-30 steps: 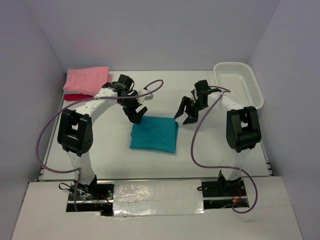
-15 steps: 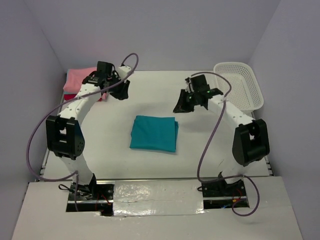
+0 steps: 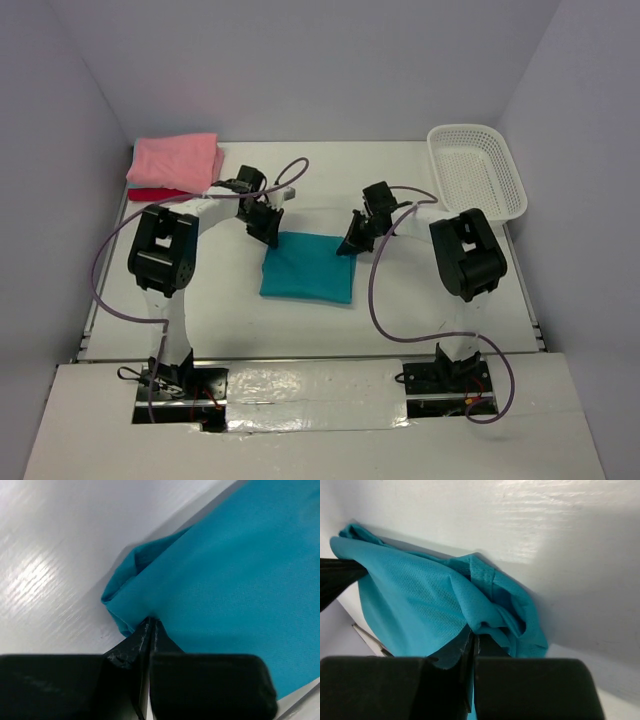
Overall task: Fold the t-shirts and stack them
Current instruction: Put the neatly folded tshirt into the corner of the board with the left arm
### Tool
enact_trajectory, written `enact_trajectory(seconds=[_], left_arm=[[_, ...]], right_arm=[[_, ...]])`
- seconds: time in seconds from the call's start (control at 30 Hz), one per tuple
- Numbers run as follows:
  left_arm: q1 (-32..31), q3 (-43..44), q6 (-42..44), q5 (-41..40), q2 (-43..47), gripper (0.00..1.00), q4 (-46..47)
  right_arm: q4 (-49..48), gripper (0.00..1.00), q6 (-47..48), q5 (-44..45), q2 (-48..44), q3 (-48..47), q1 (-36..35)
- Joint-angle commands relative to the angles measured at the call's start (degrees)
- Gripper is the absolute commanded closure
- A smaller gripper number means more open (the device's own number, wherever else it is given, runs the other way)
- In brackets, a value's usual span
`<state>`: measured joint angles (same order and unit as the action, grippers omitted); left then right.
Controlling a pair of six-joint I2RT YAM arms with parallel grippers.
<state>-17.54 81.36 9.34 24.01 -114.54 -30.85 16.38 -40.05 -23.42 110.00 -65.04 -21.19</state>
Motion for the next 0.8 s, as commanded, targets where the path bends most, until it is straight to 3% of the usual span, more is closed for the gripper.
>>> enact_trajectory(seconds=[0.0, 0.23, 0.27, 0.3, 0.4, 0.43, 0.5, 0.57, 0.67, 0.77], left_arm=[[0.84, -0.76, -1.96, -1.59, -0.07, 0.89, 2.63], [1.36, -1.12, -3.46, -2.21, -0.69, 0.92, 3.52], [1.8, -0.6, -3.54, -1.78, 0.27, 0.91, 3.26], [2.24, 0.11, -4.33, -1.6, 3.42, 0.82, 3.34], [3.13, 1.61, -4.34, -5.28, 12.97, 0.45, 6.49], [3.3, 0.74, -3.81, -6.51, 15.64, 0.35, 9.64], [4.17, -1.11, -3.02, -4.25, 22.48, 0.01, 12.29], [6.89, 0.54, -6.25, -0.48, 22.96, 0.01, 8.74], [10.59, 2.49, -2.5, 16.78, 18.49, 0.0, -4.59], [8.85, -2.24, -3.53, 12.76, 16.45, 0.01, -8.44]], right_arm=[[-4.07, 1.0, -2.31, 3.99, -0.48, 2.72, 1.23], [-2.5, 1.0, 0.58, 2.33, 1.02, -0.78, 1.33], [-1.19, 1.0, 1.55, 2.59, 0.49, -2.01, 1.33], [0.39, 1.0, 3.64, 3.46, -1.17, -3.33, 1.24], [7.42, 0.67, 6.65, 8.38, -6.6, -8.34, 0.89], [10.13, 0.46, 8.05, 10.57, -8.2, -9.83, 0.89], [13.05, 0.29, 8.85, 13.12, -11.45, -10.63, 0.54], [16.57, 0.02, 9.38, 15.24, -15.5, -10.2, -0.25], [18.95, 0.0, 8.33, 15.34, -17.88, -7.04, -0.61], [18.34, 0.0, 5.7, 15.95, -18.67, -2.39, -1.74]])
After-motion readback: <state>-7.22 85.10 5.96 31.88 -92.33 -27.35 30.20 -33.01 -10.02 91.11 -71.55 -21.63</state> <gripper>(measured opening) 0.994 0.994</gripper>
